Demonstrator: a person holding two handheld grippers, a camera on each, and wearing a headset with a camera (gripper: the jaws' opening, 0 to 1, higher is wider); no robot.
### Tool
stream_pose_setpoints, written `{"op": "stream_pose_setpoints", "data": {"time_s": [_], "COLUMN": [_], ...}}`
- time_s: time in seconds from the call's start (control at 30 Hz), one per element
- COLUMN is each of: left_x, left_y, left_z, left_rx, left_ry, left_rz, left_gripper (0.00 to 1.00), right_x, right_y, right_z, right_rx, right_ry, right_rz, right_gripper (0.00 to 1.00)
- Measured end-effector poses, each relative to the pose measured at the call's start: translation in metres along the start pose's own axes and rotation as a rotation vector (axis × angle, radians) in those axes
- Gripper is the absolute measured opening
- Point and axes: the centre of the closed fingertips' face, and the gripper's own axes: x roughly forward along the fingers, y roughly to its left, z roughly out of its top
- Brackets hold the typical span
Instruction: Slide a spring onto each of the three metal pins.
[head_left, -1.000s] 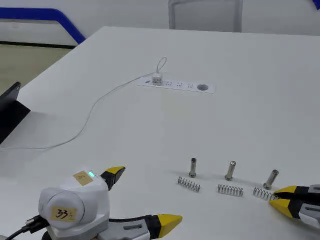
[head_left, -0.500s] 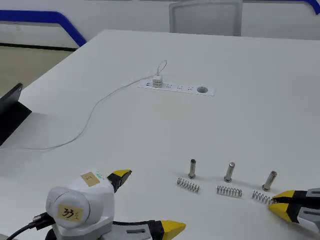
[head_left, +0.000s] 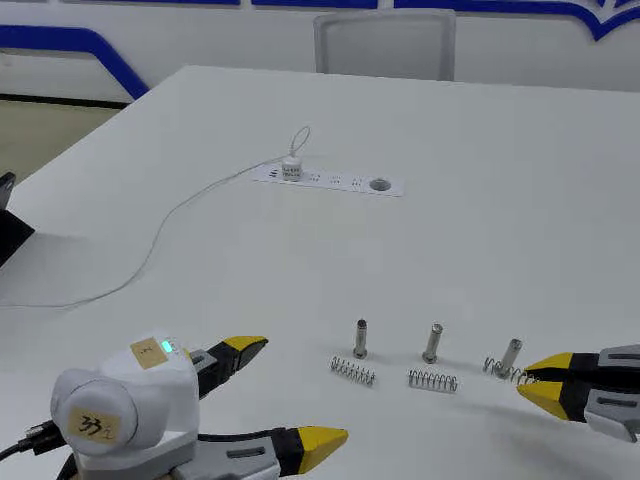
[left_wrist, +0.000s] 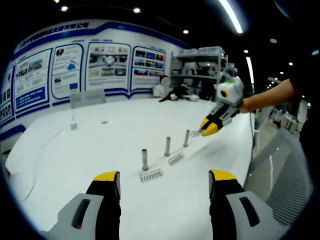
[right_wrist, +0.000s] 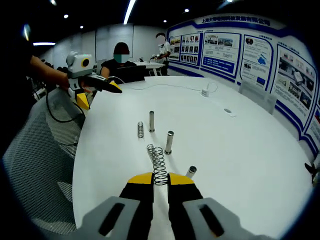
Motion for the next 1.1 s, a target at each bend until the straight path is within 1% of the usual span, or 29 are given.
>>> {"op": "stream_pose_setpoints", "data": {"time_s": [0.03, 0.13, 0.27, 0.3, 0.33, 0.4, 0.43, 0.47, 0.5, 0.57, 0.6, 0.63, 0.67, 0.77, 0.9, 0.97, 1.0, 1.1], "left_x": [0.002, 0.009, 0.021, 0.023, 0.027, 0.033, 0.037, 0.04, 0.042, 0.048, 0.052, 0.055, 0.058, 0.065, 0.07, 0.069, 0.068, 0.069], "left_y": [-0.001, -0.007, -0.017, -0.019, -0.022, -0.027, -0.034, -0.039, -0.043, -0.046, -0.049, -0.052, -0.057, -0.065, -0.075, -0.08, -0.083, -0.087], "left_z": [0.002, 0.014, 0.031, 0.033, 0.036, 0.039, 0.042, 0.046, 0.048, 0.052, 0.052, 0.052, 0.052, 0.048, 0.042, 0.042, 0.043, 0.042], "left_rx": [0.008, 0.04, 0.071, 0.078, 0.088, 0.088, 0.064, 0.035, 0.018, 0.05, 0.074, 0.083, 0.097, 0.121, 0.15, 0.159, 0.168, 0.181], "left_ry": [0.001, -0.009, -0.029, -0.031, -0.03, -0.028, -0.034, -0.049, -0.055, -0.052, -0.044, -0.037, -0.031, -0.011, 0.018, 0.021, 0.013, 0.019], "left_rz": [-0.008, -0.04, -0.1, -0.111, -0.126, -0.149, -0.189, -0.218, -0.239, -0.25, -0.259, -0.271, -0.291, -0.323, -0.364, -0.384, -0.397, -0.413], "left_gripper": [0.72, 0.73, 0.69, 0.67, 0.66, 0.66, 0.65, 0.64, 0.63, 0.6, 0.59, 0.56, 0.55, 0.51, 0.46, 0.41, 0.39, 0.33], "right_x": [-0.001, -0.004, -0.003, -0.003, -0.003, -0.004, -0.004, -0.005, -0.005, -0.007, -0.008, -0.009, -0.009, -0.007, -0.005, -0.005, -0.004, -0.004], "right_y": [0.002, 0.008, 0.022, 0.024, 0.026, 0.029, 0.031, 0.033, 0.033, 0.039, 0.044, 0.047, 0.05, 0.055, 0.066, 0.07, 0.072, 0.077], "right_z": [0.004, 0.017, 0.031, 0.034, 0.038, 0.044, 0.047, 0.049, 0.051, 0.054, 0.057, 0.058, 0.058, 0.059, 0.061, 0.061, 0.061, 0.062], "right_rx": [-0.004, -0.025, -0.057, -0.081, -0.088, -0.101, -0.114, -0.119, -0.126, -0.133, -0.136, -0.134, -0.131, -0.13, -0.138, -0.15, -0.152, -0.161], "right_ry": [-0.002, -0.019, -0.03, -0.031, -0.034, -0.044, -0.043, -0.042, -0.043, -0.041, -0.043, -0.043, -0.042, -0.042, -0.043, -0.036, -0.033, -0.03], "right_rz": [0.003, 0.013, 0.039, 0.036, 0.037, 0.043, 0.048, 0.054, 0.057, 0.081, 0.097, 0.109, 0.119, 0.13, 0.15, 0.159, 0.167, 0.175], "right_gripper": [0.1, 0.1, 0.1, 0.1, 0.1, 0.1, 0.1, 0.1, 0.1, 0.1, 0.1, 0.1, 0.1, 0.1, 0.1, 0.1, 0.1, 0.1]}}
